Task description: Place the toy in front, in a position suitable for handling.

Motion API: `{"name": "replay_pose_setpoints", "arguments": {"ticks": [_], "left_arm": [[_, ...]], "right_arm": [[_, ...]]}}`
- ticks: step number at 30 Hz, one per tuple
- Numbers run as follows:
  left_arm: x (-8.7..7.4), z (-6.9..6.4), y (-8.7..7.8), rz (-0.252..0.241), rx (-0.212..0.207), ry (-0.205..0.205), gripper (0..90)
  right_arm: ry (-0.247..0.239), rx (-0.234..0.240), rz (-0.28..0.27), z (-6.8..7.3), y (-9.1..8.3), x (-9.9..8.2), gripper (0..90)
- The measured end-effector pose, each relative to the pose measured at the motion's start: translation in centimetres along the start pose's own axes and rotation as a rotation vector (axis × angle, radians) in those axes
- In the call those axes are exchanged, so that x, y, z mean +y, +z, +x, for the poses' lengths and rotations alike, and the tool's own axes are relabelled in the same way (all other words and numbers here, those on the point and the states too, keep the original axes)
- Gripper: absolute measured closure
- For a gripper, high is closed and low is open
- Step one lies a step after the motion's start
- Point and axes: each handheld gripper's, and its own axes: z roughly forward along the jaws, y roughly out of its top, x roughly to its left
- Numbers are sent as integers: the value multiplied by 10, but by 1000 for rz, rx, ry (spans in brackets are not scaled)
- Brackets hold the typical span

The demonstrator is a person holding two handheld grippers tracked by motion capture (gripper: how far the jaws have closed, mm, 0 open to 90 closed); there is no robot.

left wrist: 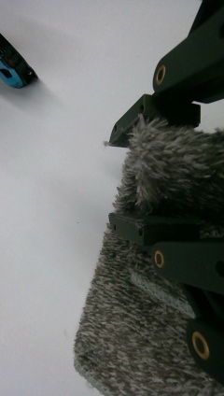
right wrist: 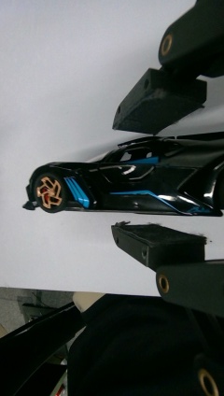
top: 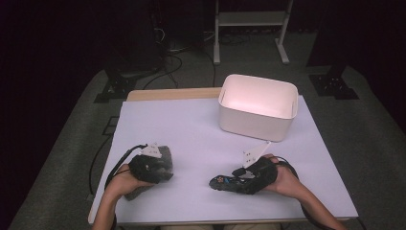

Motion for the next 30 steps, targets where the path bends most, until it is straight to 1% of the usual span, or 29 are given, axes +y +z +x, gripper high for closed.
{"name": "replay_pose_setpoints", "arguments": {"ticks": [3,4,8,9,10,13,15,18,19,22,24,25,29,30], "left_arm": [[1,-1,0,-6,5,1,526],[2,-2,0,-13,2,-3,514],[5,-5,-2,-20,1,11,494],[5,-6,-2,-25,2,9,487],[6,-6,-2,-21,3,15,480],[7,-7,-3,-30,3,15,464],[8,-8,-3,-37,4,18,454],[8,-8,-5,-51,7,18,441],[8,-8,-5,-51,5,17,439],[7,-8,-5,-47,0,19,437],[7,-8,-4,-41,-3,18,435],[7,-8,-4,-38,-5,22,435],[7,-8,-3,-43,-10,18,433],[7,-8,-4,-45,-13,19,432]], "right_arm": [[1,9,-4,-1,-2,3,397],[9,14,-9,-1,-3,4,394],[13,24,-23,-3,-6,10,372],[16,27,-26,-3,-7,12,370],[18,29,-27,-4,-7,14,367],[25,39,-37,-7,-7,18,368],[36,48,-36,-9,-7,21,397],[44,68,-32,-13,-6,23,503],[49,81,-31,-14,-6,24,509],[57,80,-19,-15,-5,23,542],[66,79,-14,-16,-6,21,542],[71,91,-18,-17,-8,20,553],[82,89,-10,-16,-10,16,606],[89,94,-10,-15,-10,16,628]]}}
